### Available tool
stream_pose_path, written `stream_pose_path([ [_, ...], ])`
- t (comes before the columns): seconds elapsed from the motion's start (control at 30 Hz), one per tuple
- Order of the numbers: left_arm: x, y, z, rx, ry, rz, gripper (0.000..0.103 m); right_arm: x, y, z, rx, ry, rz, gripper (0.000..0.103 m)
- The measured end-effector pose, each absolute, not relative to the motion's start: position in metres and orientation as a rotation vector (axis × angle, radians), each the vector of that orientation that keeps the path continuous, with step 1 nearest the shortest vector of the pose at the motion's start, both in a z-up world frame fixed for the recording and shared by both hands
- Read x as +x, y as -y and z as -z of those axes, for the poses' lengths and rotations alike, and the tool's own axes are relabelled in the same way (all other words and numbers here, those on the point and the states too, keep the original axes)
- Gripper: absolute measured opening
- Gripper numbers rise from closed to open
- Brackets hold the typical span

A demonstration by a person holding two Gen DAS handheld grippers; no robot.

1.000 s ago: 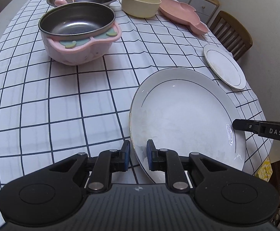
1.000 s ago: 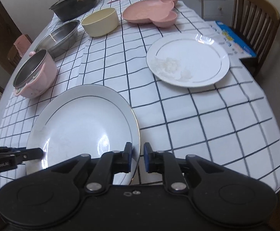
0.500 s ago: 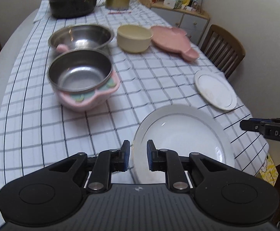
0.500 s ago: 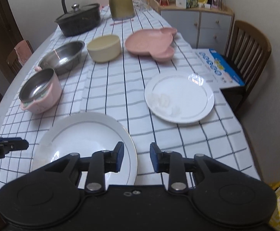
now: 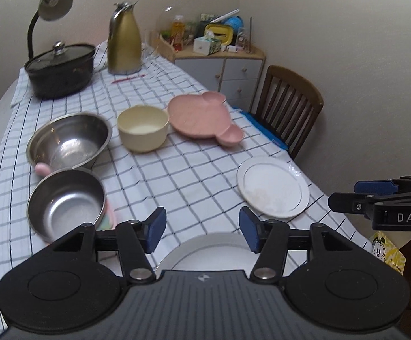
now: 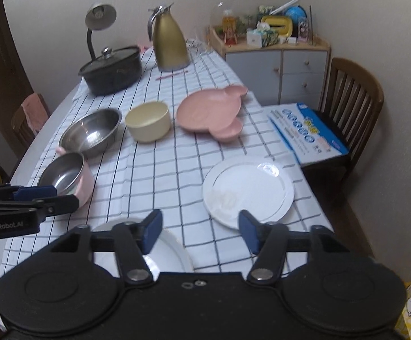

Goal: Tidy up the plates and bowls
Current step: 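Lower the large plate onto the cloth and open both tools, then move both tools to the small white plate and grip its rim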

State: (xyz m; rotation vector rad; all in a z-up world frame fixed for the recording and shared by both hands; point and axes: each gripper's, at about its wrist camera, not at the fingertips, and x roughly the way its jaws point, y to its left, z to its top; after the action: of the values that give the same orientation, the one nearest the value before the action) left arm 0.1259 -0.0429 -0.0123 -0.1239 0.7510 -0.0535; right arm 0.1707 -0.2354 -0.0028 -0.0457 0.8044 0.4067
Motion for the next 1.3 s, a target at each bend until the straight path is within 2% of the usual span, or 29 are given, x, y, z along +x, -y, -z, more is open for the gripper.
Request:
stream_pose_path([
  [0.1,0.136,0.054,0.006,-0.095,-0.72,0.074,0.062,0.173,0.241,-0.004,-0.053,-0.776,-0.392,0.073],
  [0.27,0.15,0.071,0.0,-0.071,-0.677,0.077,0.077,0.174,0.249,-0.012,-0.072,-0.718,-0.369,0.086],
  [0.4,0.165,0.083,0.001,-0.067,-0.681,0.086,0.078,0.178,0.255,-0.013,-0.096,-0.666,-0.333,0.103],
  [0.57,0.195,0.095,0.015,-0.071,-0.741,0.101,0.078,0.193,0.27,-0.006,-0.086,-0.657,-0.304,0.103],
  [0.93,0.257,0.119,0.059,-0.053,-0.869,0.082,0.078,0.253,0.293,0.035,-0.073,-0.781,-0.275,0.1],
  [1.13,0.284,0.126,0.082,-0.054,-0.926,0.06,0.078,0.282,0.297,0.057,-0.089,-0.836,-0.288,0.094],
  [1.3,0.302,0.129,0.098,-0.071,-0.963,0.06,0.078,0.307,0.296,0.072,-0.1,-0.886,-0.318,0.081],
])
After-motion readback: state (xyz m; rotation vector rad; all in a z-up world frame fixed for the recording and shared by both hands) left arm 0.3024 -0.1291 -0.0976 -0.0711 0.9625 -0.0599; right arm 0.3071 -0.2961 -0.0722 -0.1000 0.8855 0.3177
